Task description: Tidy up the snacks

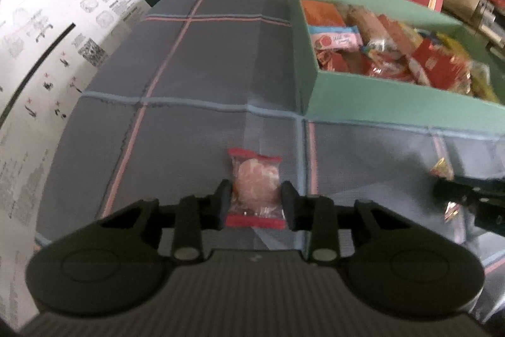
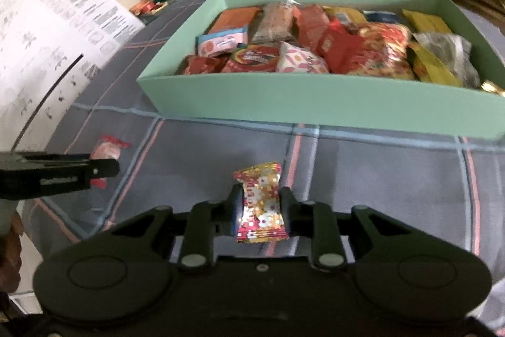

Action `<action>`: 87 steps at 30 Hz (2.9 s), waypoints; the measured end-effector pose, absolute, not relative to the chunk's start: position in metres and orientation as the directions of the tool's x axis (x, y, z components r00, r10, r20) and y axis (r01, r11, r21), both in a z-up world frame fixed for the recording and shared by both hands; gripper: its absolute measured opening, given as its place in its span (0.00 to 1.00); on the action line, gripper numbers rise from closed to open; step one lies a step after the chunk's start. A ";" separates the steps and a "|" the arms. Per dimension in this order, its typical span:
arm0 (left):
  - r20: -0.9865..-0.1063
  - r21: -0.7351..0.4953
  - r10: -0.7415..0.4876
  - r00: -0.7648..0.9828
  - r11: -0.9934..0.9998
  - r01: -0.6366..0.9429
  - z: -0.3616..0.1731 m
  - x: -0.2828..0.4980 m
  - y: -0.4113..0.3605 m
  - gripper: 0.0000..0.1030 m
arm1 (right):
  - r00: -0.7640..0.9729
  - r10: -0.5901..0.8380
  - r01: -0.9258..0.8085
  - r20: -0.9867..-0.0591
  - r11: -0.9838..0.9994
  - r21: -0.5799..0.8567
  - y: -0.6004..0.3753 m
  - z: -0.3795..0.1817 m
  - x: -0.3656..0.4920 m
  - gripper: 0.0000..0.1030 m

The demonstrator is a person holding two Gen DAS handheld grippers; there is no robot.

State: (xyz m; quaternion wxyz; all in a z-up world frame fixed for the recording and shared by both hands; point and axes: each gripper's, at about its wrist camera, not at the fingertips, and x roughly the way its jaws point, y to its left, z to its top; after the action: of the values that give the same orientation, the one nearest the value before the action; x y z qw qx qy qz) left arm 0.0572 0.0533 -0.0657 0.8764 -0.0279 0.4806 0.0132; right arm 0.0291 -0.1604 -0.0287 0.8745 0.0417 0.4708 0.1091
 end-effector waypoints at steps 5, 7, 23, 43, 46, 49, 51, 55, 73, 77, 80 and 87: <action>-0.842 -0.041 -0.013 0.539 0.998 -0.041 -0.060 0.050 0.049 0.32 | 0.540 0.223 -0.117 -0.811 0.975 0.190 -0.171 -0.026 0.021 0.24; -0.842 -0.039 -0.017 0.540 0.999 -0.030 -0.059 0.047 0.045 0.31 | 0.544 0.222 -0.113 -0.809 0.975 0.192 -0.172 -0.024 0.018 0.23; -0.777 -0.093 -0.156 0.610 0.987 0.133 -0.006 0.052 -0.007 0.31 | 0.637 0.246 -0.060 -0.731 0.961 0.271 -0.203 0.021 0.019 0.24; -0.718 -0.043 -0.219 0.661 0.961 0.272 0.024 0.227 -0.114 0.31 | 0.729 0.161 0.090 -0.665 0.941 0.327 -0.286 0.059 0.170 0.24; -0.727 -0.036 -0.217 0.651 0.959 0.280 0.014 0.246 -0.123 0.31 | 0.723 0.158 0.108 -0.672 0.936 0.336 -0.291 0.050 0.188 0.24; -0.735 -0.015 -0.205 0.646 0.958 0.287 0.004 0.261 -0.130 0.33 | 0.727 0.151 0.120 -0.670 0.933 0.340 -0.290 0.044 0.201 0.29; -0.743 0.016 -0.170 0.647 0.962 0.271 -0.002 0.270 -0.135 0.52 | 0.733 0.150 0.129 -0.664 0.927 0.352 -0.289 0.042 0.208 0.52; -0.740 0.034 -0.121 0.661 0.976 0.217 -0.008 0.274 -0.131 0.95 | 0.757 0.122 0.144 -0.641 0.927 0.346 -0.286 0.043 0.208 1.00; -0.771 0.045 -0.094 0.630 0.978 0.202 0.000 0.225 -0.118 1.00 | 0.705 0.131 0.132 -0.697 0.941 0.311 -0.269 0.045 0.164 1.00; -0.765 0.050 -0.096 0.636 0.977 0.208 0.012 0.206 -0.116 1.00 | 0.706 0.134 0.134 -0.695 0.939 0.317 -0.268 0.053 0.145 1.00; -0.761 0.052 -0.099 0.641 0.976 0.213 0.019 0.190 -0.115 1.00 | 0.713 0.139 0.131 -0.687 0.936 0.326 -0.268 0.062 0.128 1.00; -0.739 0.027 -0.133 0.660 0.974 0.226 0.036 0.143 -0.101 1.00 | 0.727 0.144 0.115 -0.672 0.938 0.326 -0.264 0.081 0.085 1.00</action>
State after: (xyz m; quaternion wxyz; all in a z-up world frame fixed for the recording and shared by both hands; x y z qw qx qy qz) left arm 0.1430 -0.1011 0.0363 0.9093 0.0583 0.4001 -0.0987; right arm 0.0850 -0.2640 0.0805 0.9124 0.1755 0.3697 0.0080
